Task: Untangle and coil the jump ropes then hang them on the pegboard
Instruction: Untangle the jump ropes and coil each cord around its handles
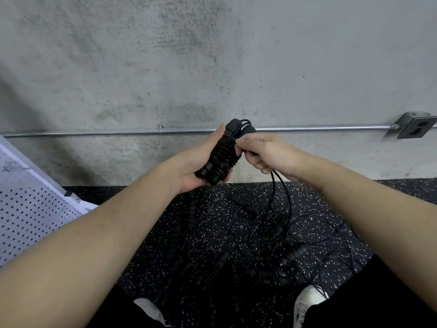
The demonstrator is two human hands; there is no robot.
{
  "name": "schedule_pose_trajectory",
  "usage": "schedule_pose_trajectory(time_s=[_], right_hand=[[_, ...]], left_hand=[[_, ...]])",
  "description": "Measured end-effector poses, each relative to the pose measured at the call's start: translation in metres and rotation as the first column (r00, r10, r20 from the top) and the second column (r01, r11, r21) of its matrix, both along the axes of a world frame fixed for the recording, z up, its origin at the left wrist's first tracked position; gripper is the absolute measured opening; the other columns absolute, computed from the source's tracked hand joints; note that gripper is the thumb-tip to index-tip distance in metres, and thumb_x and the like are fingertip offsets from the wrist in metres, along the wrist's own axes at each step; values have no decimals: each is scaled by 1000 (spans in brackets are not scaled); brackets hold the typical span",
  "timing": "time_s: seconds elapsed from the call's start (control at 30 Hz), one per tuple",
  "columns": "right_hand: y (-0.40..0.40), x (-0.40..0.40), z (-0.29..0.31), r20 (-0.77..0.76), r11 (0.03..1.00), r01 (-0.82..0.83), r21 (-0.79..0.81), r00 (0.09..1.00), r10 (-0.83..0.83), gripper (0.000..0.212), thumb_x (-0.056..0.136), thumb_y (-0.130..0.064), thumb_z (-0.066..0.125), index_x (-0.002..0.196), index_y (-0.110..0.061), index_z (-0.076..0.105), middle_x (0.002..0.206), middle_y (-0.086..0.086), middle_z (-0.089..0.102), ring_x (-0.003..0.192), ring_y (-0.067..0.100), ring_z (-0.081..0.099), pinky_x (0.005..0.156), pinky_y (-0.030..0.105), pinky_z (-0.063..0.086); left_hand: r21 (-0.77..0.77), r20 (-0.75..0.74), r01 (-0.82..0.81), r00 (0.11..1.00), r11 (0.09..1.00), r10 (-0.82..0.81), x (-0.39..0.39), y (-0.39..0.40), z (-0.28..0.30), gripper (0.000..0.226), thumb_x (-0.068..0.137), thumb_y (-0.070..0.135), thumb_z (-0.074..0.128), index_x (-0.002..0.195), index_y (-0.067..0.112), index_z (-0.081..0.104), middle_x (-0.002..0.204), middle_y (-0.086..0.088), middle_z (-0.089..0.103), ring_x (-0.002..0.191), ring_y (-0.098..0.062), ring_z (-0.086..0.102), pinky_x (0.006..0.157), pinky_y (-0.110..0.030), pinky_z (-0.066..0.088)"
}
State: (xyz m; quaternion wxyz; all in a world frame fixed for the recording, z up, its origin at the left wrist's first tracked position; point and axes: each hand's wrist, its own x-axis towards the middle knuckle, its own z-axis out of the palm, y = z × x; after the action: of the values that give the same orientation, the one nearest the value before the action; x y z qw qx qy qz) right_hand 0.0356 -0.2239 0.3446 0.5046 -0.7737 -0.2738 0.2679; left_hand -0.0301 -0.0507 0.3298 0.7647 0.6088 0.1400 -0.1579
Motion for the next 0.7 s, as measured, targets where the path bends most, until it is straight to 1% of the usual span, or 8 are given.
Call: schedule_pose_trajectory(time_s=[0.07, 0.13, 0.23, 0.3, 0.4, 0.5, 0.63, 0.7], right_hand=[[0, 0, -1, -6, 1000, -19, 6, 1000, 19, 25, 107, -29, 44, 93, -15, 58, 54, -6, 31, 46, 8, 24, 42, 20, 20], [-2, 0, -1, -7, 1000, -21, 0, 1000, 21, 25, 107, -31, 45, 91, -16, 58, 54, -6, 31, 46, 8, 24, 43, 20, 20], [-5, 2, -1, 26, 999, -16, -42, 1000, 17, 35, 106, -40, 47, 76, -21, 51, 52, -9, 35, 46, 8, 27, 44, 20, 24], [-7, 3, -2, 41, 998, -15, -64, 999, 17, 42, 104, -46, 48, 70, -23, 45, 52, -10, 37, 46, 8, 29, 45, 20, 26], [-9, 4, -3, 39, 997, -29, -71, 999, 32, 44, 104, -48, 48, 67, -23, 44, 52, -9, 37, 46, 8, 30, 46, 20, 28], [-13, 6, -4, -1, 996, -54, -64, 999, 54, 44, 104, -48, 46, 70, -21, 50, 52, -8, 35, 47, 11, 28, 49, 23, 30], [-21, 10, -3, -29, 998, -60, -19, 998, 59, 39, 105, -42, 45, 79, -16, 57, 54, -1, 31, 50, 15, 29, 52, 27, 44], [-24, 13, -3, -48, 998, -69, 13, 996, 70, 36, 106, -40, 44, 82, -15, 58, 56, 0, 31, 51, 15, 29, 53, 27, 45]], left_hand=[[22, 12, -8, 1000, 1000, 7, 0, -1, -1, 64, 98, 69, 39, 84, 15, 71, 76, -6, 62, 63, -20, 58, 63, -34, 50], [22, 12, -27, 1000, 999, 27, 1, -1, -1, 63, 100, 66, 39, 86, 14, 73, 80, -5, 65, 64, -19, 60, 63, -33, 52], [14, 6, -83, 997, 996, 82, 2, 1, -1, 58, 101, 61, 45, 105, 10, 72, 89, -6, 70, 69, -19, 66, 63, -34, 57], [-19, 9, -116, 993, 993, 116, 3, 3, 0, 53, 101, 57, 49, 110, 10, 70, 92, -9, 72, 73, -21, 69, 68, -37, 59], [-34, 23, -130, 991, 991, 131, 1, 3, 3, 46, 104, 48, 49, 114, 9, 70, 98, -12, 73, 79, -24, 72, 78, -41, 60], [-87, 48, -174, 983, 981, 178, 1, 6, 4, 47, 106, 41, 47, 126, 4, 65, 109, -16, 72, 81, -27, 72, 79, -43, 60], [-192, 89, -256, 957, 947, 277, 0, 15, 8, 42, 104, 34, 42, 114, 2, 68, 99, -19, 73, 71, -29, 68, 71, -40, 53], [-226, 97, -278, 947, 934, 306, 1, 17, 8, 42, 103, 33, 41, 105, 2, 70, 93, -19, 73, 67, -28, 67, 67, -37, 54]])
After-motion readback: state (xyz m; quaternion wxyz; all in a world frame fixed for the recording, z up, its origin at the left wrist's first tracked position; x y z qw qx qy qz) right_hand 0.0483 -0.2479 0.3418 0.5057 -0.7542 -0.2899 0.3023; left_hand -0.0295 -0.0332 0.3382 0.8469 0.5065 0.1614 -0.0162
